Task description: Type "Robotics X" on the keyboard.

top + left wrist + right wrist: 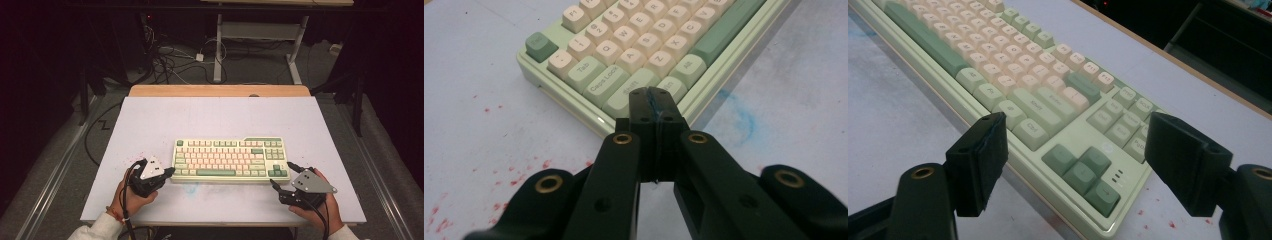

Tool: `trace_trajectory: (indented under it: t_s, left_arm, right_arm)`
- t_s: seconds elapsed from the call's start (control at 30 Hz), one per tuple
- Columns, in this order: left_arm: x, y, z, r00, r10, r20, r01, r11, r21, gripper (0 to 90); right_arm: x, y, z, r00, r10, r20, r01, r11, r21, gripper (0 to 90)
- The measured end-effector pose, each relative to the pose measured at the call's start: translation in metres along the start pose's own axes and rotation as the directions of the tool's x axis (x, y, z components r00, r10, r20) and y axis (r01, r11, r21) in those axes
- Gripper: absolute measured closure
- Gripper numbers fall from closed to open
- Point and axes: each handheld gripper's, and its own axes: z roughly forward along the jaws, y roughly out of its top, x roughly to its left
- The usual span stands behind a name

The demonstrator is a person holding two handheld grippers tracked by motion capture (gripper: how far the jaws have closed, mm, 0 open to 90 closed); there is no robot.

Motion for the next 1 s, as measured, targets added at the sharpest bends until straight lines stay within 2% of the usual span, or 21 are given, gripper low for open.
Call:
trace_trajectory:
  t_s: [0.23, 0.43, 0.53, 0.77, 1.0]
  left_arm:
    - [-0.005, 0.019, 0.009, 0.9992, 0.031, 0.024, -0.031, 0.9995, 0.005, 87.4]
    - [-0.011, 0.036, 0.026, 0.9973, 0.055, 0.049, -0.056, 0.9982, 0.022, 87.3]
    - [-0.014, 0.042, 0.035, 0.9957, 0.072, 0.058, -0.074, 0.9965, 0.039, 87.3]
    - [-0.020, 0.062, 0.051, 0.9918, 0.093, 0.088, -0.096, 0.9948, 0.033, 87.1]
    - [-0.027, 0.078, 0.067, 0.9867, 0.120, 0.110, -0.126, 0.9907, 0.051, 86.8]
  right_arm:
    - [0.001, 0.000, 0.002, 0.9999, -0.013, -0.009, 0.013, 1.000, 0.010, 25.4]
    - [0.004, -0.001, 0.005, 0.9996, -0.019, -0.023, 0.020, 1.000, 0.020, 25.4]
    - [0.005, -0.002, 0.006, 0.9995, -0.020, -0.026, 0.021, 0.999, 0.025, 25.4]
    - [0.005, -0.002, 0.007, 0.9991, -0.027, -0.032, 0.028, 0.999, 0.025, 25.4]
    - [0.006, -0.003, 0.008, 0.9987, -0.035, -0.037, 0.036, 0.999, 0.031, 25.4]
